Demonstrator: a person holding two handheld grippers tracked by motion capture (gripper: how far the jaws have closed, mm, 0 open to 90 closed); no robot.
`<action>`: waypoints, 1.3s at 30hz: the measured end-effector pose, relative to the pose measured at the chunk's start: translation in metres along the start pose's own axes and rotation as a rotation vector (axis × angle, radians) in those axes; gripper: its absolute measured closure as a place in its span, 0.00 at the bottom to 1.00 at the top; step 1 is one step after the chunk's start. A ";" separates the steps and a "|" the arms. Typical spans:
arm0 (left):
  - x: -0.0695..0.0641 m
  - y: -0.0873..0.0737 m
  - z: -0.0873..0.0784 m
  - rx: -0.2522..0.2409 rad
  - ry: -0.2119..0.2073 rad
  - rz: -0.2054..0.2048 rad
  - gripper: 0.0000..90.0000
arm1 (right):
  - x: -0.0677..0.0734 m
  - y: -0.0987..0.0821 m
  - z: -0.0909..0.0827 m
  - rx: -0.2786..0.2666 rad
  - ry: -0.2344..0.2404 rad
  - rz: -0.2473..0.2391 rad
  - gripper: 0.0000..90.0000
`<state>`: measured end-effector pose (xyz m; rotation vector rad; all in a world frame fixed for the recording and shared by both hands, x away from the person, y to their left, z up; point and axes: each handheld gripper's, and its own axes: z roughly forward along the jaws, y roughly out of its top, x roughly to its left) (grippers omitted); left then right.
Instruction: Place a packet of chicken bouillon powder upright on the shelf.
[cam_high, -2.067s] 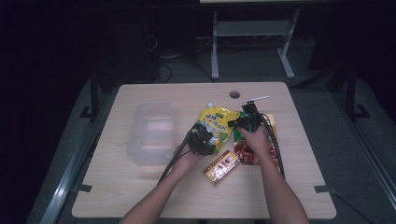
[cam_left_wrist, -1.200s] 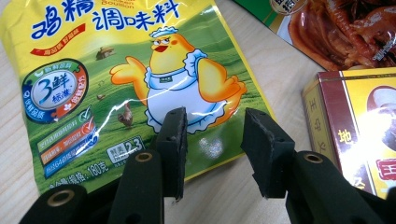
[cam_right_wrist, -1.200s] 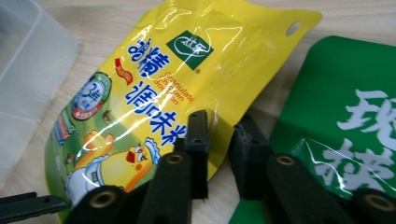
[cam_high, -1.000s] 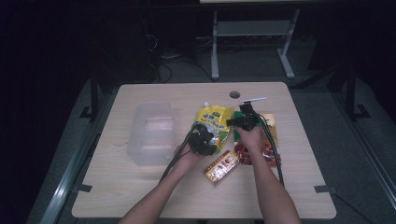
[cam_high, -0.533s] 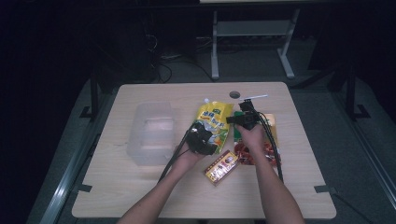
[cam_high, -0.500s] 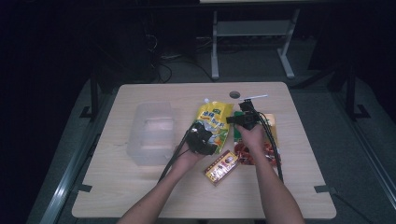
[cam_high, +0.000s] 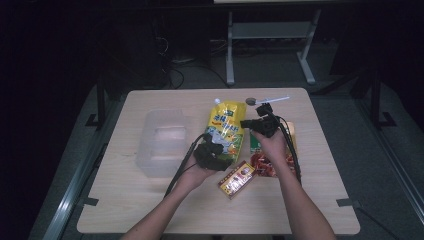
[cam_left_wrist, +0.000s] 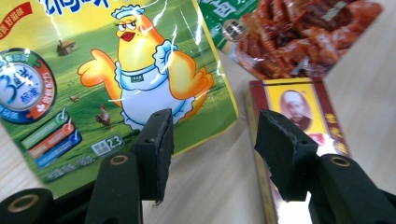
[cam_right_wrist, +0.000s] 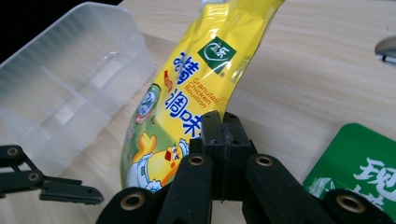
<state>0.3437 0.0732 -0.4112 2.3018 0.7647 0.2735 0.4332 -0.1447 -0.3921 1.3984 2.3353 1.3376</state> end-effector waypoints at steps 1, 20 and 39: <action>-0.001 -0.001 -0.005 -0.008 -0.005 0.012 0.51 | 0.004 0.001 -0.003 -0.002 -0.001 -0.011 1.00; -0.022 -0.038 -0.063 -0.094 -0.002 0.075 0.49 | 0.065 0.017 -0.031 -0.046 0.067 -0.202 1.00; -0.021 -0.060 -0.066 -0.097 0.015 0.045 0.49 | 0.084 -0.002 -0.043 -0.049 0.123 -0.276 1.00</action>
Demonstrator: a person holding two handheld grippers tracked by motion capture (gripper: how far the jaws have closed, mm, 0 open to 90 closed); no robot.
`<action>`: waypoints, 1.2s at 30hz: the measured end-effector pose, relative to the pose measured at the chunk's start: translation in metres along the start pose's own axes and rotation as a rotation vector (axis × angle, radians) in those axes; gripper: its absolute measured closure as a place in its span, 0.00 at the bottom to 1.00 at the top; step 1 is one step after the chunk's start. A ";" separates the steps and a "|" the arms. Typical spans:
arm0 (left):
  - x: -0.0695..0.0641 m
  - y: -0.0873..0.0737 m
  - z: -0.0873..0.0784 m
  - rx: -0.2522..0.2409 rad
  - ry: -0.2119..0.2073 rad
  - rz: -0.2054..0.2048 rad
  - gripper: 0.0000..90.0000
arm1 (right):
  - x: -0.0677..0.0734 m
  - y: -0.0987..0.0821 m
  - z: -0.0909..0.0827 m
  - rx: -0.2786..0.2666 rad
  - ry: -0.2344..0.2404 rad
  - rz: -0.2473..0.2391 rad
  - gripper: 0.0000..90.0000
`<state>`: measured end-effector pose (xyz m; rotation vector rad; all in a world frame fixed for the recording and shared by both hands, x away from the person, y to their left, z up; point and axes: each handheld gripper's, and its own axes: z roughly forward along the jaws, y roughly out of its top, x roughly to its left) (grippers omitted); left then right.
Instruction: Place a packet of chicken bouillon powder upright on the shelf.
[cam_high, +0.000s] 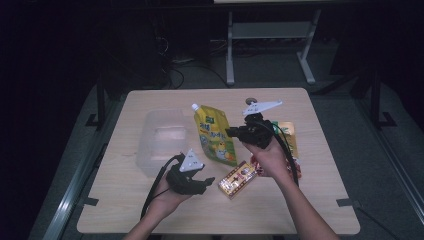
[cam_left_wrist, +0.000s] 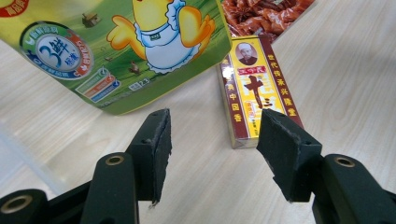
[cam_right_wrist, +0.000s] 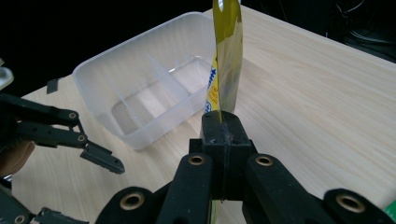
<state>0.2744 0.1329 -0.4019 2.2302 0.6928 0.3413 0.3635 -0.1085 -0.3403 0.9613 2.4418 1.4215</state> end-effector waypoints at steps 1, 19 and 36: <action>0.000 0.000 0.000 -0.001 0.000 0.005 0.49 | 0.000 0.000 0.000 0.000 0.000 0.000 1.00; -0.003 -0.006 -0.003 -0.013 -0.005 -0.007 0.48 | 0.006 -0.007 0.037 0.066 -0.046 -0.015 0.77; -0.009 -0.014 -0.011 -0.023 -0.012 0.007 0.46 | 0.015 0.010 0.037 0.067 -0.070 -0.037 1.00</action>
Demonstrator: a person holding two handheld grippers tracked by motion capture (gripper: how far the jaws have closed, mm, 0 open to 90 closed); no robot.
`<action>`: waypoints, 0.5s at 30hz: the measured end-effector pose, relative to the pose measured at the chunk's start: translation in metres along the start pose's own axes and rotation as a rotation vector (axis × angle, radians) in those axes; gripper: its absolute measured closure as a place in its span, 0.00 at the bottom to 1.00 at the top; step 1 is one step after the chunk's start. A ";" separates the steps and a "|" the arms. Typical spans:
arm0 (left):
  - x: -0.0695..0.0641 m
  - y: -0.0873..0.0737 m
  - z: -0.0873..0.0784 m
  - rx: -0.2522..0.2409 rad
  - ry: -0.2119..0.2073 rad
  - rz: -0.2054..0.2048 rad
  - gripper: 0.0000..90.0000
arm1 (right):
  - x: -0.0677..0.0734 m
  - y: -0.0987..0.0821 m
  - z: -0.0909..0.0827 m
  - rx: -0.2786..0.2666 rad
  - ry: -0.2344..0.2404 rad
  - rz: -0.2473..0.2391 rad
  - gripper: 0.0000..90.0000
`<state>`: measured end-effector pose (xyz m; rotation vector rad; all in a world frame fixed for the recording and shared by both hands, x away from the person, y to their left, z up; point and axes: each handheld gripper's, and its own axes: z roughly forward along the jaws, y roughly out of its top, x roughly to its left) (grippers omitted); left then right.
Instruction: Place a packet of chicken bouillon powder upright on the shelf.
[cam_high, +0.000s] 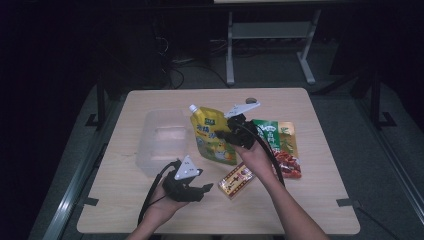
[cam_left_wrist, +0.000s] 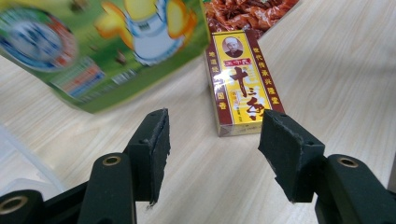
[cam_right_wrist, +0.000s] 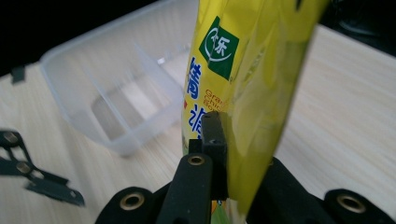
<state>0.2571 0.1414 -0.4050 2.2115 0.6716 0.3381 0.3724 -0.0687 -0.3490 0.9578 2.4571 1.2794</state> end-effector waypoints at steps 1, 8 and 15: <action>-0.001 -0.001 0.001 -0.009 -0.001 -0.005 0.46 | 0.002 0.002 -0.002 -0.009 0.009 0.011 1.00; -0.005 -0.007 0.000 0.006 -0.008 -0.001 0.44 | 0.022 0.028 -0.008 -0.056 0.039 -0.029 1.00; -0.005 -0.013 -0.004 0.015 -0.004 -0.011 0.42 | 0.040 0.053 0.004 -0.084 0.069 -0.070 1.00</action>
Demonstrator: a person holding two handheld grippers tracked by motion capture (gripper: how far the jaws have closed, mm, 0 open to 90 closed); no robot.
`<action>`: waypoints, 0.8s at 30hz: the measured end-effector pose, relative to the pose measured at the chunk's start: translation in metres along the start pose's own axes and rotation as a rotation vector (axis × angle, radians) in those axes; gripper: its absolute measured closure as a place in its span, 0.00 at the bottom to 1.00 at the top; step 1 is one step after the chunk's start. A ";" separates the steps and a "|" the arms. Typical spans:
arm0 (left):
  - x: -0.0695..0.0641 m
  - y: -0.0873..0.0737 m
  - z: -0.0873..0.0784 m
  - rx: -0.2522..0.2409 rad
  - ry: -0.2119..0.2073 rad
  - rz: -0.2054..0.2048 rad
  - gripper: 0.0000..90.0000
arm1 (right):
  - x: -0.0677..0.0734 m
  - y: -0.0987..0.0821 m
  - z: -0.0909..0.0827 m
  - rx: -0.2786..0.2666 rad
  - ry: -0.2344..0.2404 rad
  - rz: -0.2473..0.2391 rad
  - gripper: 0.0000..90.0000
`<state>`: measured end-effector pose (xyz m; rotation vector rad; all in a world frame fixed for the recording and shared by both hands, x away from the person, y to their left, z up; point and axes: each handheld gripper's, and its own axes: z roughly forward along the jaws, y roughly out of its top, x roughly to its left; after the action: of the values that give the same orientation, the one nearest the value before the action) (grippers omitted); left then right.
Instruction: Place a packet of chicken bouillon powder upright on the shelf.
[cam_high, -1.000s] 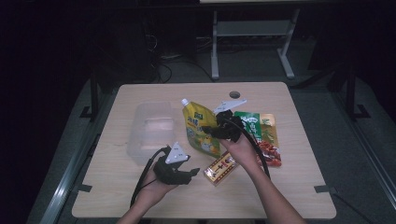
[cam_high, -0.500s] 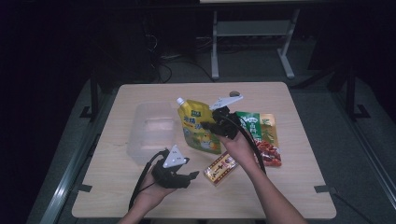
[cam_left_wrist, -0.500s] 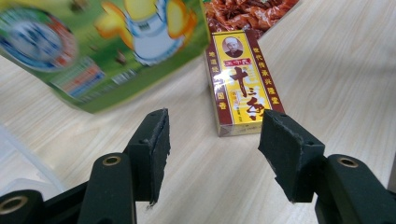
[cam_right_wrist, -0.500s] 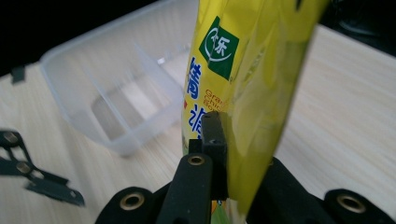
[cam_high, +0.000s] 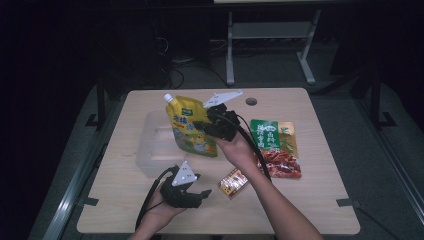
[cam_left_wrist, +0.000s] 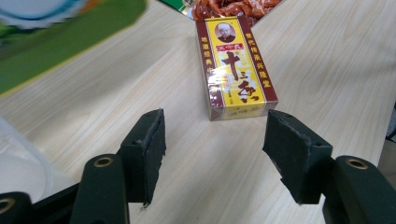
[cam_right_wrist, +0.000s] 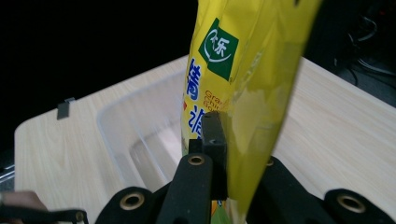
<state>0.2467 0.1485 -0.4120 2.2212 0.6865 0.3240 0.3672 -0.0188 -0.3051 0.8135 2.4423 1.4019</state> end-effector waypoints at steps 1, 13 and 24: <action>0.000 -0.001 -0.001 -0.002 0.000 -0.008 0.41 | 0.002 0.003 0.003 0.001 0.005 0.001 1.00; 0.005 -0.014 -0.006 0.005 -0.002 -0.017 0.41 | 0.016 0.024 0.039 -0.010 0.043 0.001 1.00; 0.008 -0.016 -0.006 -0.014 -0.009 -0.022 0.40 | 0.030 0.034 0.074 -0.017 0.061 0.021 1.00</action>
<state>0.2442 0.1657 -0.4200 2.1988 0.7006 0.3065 0.3866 0.0656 -0.3119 0.8065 2.4701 1.4737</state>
